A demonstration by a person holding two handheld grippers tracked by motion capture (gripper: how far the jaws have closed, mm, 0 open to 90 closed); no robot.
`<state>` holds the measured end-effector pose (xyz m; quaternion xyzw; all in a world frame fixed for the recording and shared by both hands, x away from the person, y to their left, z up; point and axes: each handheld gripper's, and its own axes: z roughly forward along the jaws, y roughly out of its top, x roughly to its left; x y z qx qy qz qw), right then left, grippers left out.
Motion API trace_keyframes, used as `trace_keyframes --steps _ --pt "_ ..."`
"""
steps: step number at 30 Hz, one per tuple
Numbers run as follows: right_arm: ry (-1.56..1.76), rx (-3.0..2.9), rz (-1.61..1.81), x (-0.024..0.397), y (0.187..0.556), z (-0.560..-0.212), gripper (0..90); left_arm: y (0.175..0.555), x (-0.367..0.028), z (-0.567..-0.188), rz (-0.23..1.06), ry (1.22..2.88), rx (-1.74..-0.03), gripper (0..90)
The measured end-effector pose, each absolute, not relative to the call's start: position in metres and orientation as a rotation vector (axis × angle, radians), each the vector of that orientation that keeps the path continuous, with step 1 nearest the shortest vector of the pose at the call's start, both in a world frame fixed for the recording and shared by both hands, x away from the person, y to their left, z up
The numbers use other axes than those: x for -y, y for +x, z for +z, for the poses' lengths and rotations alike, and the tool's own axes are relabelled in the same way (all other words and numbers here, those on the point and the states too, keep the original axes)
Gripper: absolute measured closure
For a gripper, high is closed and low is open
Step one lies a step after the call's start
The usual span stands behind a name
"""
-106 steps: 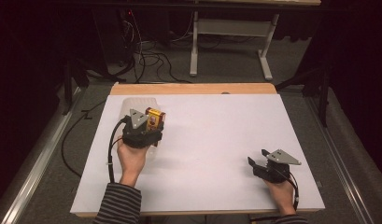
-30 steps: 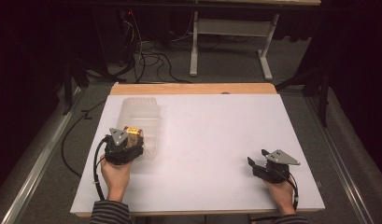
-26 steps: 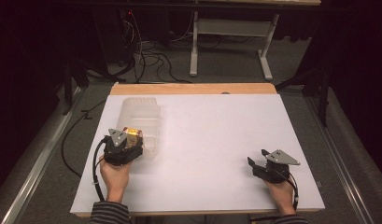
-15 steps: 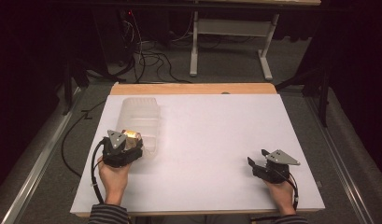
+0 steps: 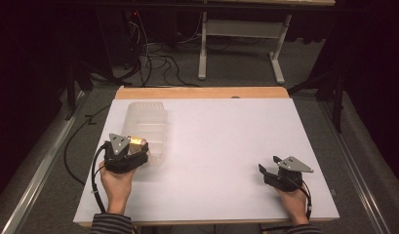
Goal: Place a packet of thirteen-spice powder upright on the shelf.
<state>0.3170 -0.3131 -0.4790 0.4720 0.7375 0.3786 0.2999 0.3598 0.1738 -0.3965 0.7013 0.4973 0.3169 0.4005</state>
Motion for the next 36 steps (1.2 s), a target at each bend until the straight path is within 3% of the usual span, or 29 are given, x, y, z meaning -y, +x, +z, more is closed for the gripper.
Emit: trace_keyframes --steps 20,36 --pt "1.253 -1.957 1.014 0.315 0.317 -0.479 35.3 0.350 -0.154 -0.376 0.801 1.795 -1.139 24.5" --pt "1.257 -1.959 1.030 0.316 0.317 -0.479 36.0 0.347 -0.133 -0.377 0.731 1.845 -1.067 25.6"
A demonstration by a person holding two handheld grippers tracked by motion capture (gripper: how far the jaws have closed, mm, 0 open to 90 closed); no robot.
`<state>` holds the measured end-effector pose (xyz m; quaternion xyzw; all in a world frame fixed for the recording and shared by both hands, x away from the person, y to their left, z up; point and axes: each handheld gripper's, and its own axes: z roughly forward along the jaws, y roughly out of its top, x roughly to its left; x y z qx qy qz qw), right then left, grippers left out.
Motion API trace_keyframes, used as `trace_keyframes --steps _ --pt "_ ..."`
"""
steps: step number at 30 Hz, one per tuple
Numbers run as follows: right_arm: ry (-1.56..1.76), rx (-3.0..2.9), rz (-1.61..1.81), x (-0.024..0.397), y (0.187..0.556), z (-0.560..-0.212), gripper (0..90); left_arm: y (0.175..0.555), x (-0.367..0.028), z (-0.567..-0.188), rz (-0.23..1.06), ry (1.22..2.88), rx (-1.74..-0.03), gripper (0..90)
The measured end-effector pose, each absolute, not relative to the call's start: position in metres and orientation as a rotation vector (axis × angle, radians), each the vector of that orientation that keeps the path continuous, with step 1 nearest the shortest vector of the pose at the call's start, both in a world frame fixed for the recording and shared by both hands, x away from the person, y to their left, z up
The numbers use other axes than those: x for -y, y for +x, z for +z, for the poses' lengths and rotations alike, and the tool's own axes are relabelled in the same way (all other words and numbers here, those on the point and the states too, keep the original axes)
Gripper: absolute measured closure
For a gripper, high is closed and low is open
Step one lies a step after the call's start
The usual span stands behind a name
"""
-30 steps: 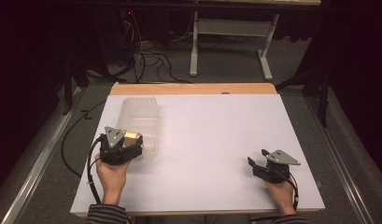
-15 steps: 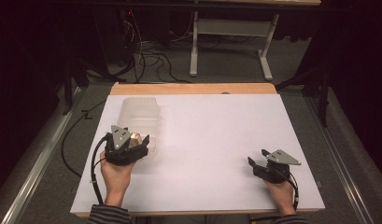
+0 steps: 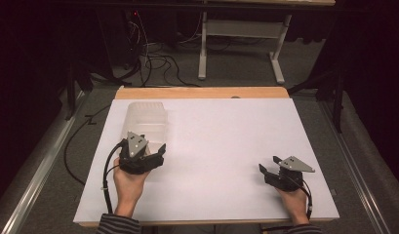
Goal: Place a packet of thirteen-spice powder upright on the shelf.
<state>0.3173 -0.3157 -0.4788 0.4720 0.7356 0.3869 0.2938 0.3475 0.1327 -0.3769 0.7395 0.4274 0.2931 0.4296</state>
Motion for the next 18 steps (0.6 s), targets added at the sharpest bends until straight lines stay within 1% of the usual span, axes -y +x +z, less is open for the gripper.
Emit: trace_keyframes --steps 18 --pt "1.248 -1.955 1.030 0.316 0.317 -0.479 35.8 0.344 -0.119 -0.382 0.670 1.870 -1.026 25.9"
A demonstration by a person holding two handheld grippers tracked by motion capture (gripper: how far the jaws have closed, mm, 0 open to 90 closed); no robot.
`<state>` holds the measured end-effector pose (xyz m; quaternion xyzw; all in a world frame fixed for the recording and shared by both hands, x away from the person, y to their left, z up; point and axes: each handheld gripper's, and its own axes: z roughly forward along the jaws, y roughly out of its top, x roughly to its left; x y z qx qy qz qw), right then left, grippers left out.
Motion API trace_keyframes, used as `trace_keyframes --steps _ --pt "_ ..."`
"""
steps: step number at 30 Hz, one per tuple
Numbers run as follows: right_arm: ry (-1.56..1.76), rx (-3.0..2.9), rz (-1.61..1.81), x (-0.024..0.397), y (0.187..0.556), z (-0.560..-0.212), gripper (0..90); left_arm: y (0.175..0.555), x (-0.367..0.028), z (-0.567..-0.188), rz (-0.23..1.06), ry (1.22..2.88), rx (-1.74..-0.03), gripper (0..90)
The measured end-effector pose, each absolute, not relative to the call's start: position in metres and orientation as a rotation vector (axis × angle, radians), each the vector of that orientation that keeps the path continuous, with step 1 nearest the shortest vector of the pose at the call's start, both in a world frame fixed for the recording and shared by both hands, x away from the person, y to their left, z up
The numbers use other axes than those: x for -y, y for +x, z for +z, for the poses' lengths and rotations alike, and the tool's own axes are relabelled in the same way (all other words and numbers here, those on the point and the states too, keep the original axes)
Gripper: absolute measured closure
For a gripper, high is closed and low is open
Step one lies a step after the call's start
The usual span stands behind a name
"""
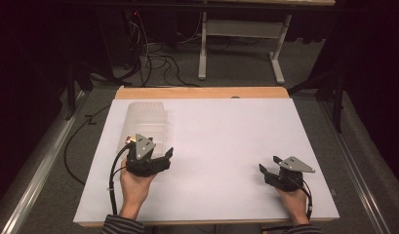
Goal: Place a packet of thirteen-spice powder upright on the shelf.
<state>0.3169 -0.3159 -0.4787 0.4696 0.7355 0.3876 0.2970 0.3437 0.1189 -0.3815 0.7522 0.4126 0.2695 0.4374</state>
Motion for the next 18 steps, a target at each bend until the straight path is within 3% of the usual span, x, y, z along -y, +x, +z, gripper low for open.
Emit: trace_keyframes --steps 18 --pt "1.249 -1.944 1.037 0.3158 0.3163 -0.4789 35.8 0.3364 -0.1092 -0.3861 0.615 1.877 -1.001 26.0"
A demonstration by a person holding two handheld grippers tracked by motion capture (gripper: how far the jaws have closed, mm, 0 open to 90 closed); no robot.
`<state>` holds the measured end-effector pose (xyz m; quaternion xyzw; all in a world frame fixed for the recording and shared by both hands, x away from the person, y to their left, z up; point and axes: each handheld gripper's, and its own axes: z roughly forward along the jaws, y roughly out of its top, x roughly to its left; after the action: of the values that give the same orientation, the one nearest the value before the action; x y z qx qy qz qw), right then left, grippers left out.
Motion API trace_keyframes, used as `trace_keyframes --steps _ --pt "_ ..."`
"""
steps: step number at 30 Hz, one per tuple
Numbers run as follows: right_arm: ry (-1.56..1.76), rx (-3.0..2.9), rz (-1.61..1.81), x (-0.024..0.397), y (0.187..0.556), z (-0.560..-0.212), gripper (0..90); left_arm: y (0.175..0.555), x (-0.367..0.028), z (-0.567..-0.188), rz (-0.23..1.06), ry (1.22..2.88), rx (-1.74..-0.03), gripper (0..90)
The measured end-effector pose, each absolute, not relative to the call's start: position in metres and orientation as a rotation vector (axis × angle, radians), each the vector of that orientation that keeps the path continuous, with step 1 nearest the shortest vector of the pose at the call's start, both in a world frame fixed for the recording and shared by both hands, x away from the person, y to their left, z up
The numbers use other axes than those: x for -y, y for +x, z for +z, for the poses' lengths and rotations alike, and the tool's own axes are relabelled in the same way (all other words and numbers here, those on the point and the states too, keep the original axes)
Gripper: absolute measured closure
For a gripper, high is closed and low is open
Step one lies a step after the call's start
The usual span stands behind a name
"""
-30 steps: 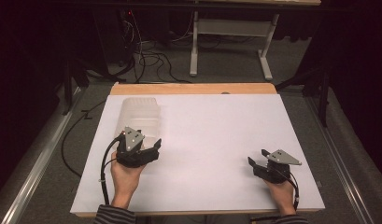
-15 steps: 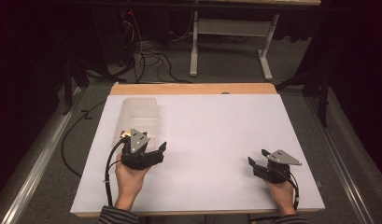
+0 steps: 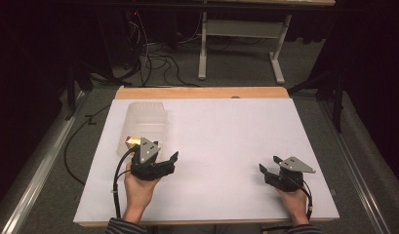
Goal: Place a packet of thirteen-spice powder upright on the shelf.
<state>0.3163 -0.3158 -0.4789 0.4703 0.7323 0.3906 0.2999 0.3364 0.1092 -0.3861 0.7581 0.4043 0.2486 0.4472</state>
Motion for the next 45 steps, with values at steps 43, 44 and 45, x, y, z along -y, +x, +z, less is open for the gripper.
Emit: trace_keyframes --steps 43,44,45 --pt "1.246 -1.944 1.033 0.315 0.316 -0.479 35.5 0.323 -0.084 -0.397 0.534 1.915 -0.925 26.1" --pt "1.246 -1.944 1.032 0.315 0.316 -0.479 35.5 0.323 -0.083 -0.397 0.528 1.911 -0.925 26.1" --pt "1.245 -1.944 1.032 0.315 0.316 -0.479 35.5 0.323 -0.083 -0.397 0.528 1.911 -0.924 26.1"
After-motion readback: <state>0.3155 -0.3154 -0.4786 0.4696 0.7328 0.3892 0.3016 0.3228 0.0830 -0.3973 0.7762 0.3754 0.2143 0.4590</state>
